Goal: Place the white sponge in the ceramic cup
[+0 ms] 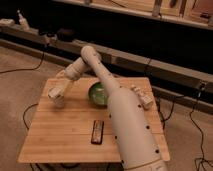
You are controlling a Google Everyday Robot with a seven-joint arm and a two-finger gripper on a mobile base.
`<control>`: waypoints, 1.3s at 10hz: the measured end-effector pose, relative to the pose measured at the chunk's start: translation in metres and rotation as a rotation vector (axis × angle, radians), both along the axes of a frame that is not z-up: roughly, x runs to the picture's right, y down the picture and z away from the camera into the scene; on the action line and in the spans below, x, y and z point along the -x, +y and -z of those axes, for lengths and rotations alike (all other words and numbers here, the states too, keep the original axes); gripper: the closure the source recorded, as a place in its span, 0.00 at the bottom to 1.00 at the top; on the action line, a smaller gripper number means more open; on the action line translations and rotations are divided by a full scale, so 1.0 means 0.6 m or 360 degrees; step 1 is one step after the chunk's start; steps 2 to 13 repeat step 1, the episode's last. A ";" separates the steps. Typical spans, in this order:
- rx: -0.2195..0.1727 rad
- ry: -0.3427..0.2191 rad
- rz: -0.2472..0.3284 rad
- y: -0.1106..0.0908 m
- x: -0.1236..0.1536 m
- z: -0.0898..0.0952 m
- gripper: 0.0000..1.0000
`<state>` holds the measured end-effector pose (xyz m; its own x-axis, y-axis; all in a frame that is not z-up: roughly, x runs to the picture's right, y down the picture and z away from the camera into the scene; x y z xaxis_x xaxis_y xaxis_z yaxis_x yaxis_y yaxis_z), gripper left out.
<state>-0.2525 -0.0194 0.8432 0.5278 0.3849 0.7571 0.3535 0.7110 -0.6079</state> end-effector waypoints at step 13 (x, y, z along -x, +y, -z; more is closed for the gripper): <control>0.0000 0.0000 0.0000 0.000 0.000 0.000 0.20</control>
